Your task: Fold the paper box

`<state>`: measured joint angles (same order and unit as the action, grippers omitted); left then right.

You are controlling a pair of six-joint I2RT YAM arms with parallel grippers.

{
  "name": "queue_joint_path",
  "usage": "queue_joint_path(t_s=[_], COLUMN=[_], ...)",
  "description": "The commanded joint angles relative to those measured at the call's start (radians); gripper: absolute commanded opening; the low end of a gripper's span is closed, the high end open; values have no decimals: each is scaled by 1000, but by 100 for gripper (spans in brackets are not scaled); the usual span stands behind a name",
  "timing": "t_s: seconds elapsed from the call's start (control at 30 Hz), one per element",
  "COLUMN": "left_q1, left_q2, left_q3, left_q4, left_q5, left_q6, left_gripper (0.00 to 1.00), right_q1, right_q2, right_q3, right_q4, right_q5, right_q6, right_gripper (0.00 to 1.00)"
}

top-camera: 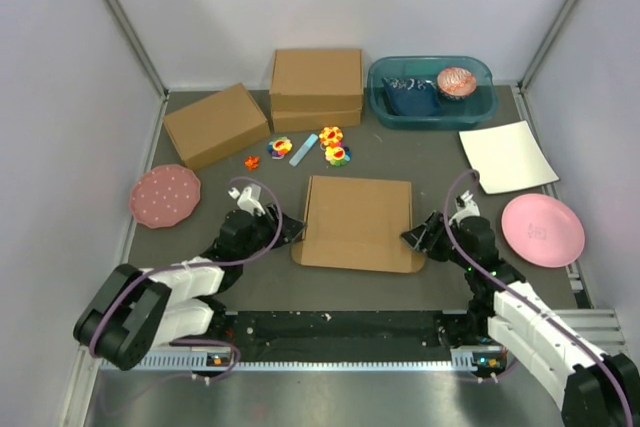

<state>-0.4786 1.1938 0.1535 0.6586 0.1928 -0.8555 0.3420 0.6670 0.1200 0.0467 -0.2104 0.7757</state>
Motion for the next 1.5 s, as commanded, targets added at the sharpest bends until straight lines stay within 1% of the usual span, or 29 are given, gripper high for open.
queue_joint_path(t_s=[0.0,0.03,0.07,0.1,0.17,0.2,0.3,0.33,0.37,0.4,0.43,0.47,0.5,0.53,0.57,0.7,0.73,0.93,1.17,1.33,1.47], left_q1=[-3,0,0,3,17,23,55,75,84,92,107,110,115,118,117,118,118,118,117,117,117], left_q2=[-104,-132,-158,-209,-250,-278,-293,-287,-266,-251,-231,-188,-165,-142,-101,-5,10,38,44,70,90], left_q3=[35,55,70,99,124,141,156,156,156,158,159,162,167,169,173,199,201,181,192,195,189], left_q4=[-242,-284,-313,-336,-395,-410,-439,-442,-444,-442,-438,-429,-416,-406,-386,-350,-337,-272,-254,-241,-200], left_q5=[-36,-53,-82,-99,-134,-145,-168,-168,-165,-155,-142,-132,-115,-90,-73,19,48,65,76,91,106], left_q6=[44,47,50,58,72,76,88,90,93,95,98,98,98,96,92,93,93,72,67,64,53], left_gripper=[58,61,63,65,66,66,65,62,58,50,41,27,21,17,10,3,2,3,4,5,6], right_q1=[17,14,11,5,-21,-29,-66,-67,-69,-69,-69,-69,-69,-69,-69,-70,-69,-55,5,25,29], right_q2=[-63,-61,-55,-49,-34,-30,-29,-24,-8,2,14,34,48,58,66,108,115,152,166,158,157], right_q3=[114,142,194,219,269,280,293,291,288,284,279,267,261,253,241,199,184,133,116,107,104], right_q4=[-188,-206,-238,-246,-263,-268,-268,-266,-268,-272,-271,-271,-268,-254,-248,-200,-182,-117,-64,-57,-59], right_q5=[61,72,81,82,83,89,109,114,129,137,141,144,138,129,115,75,68,20,40,57,60], right_q6=[-4,-19,-27,-35,-56,-64,-81,-87,-87,-84,-72,-66,-61,-55,-52,-32,-26,-9,16,20,19], right_gripper=[67,71,72,73,73,73,66,54,46,37,16,5,0,0,0,0,0,0,0,0,0])
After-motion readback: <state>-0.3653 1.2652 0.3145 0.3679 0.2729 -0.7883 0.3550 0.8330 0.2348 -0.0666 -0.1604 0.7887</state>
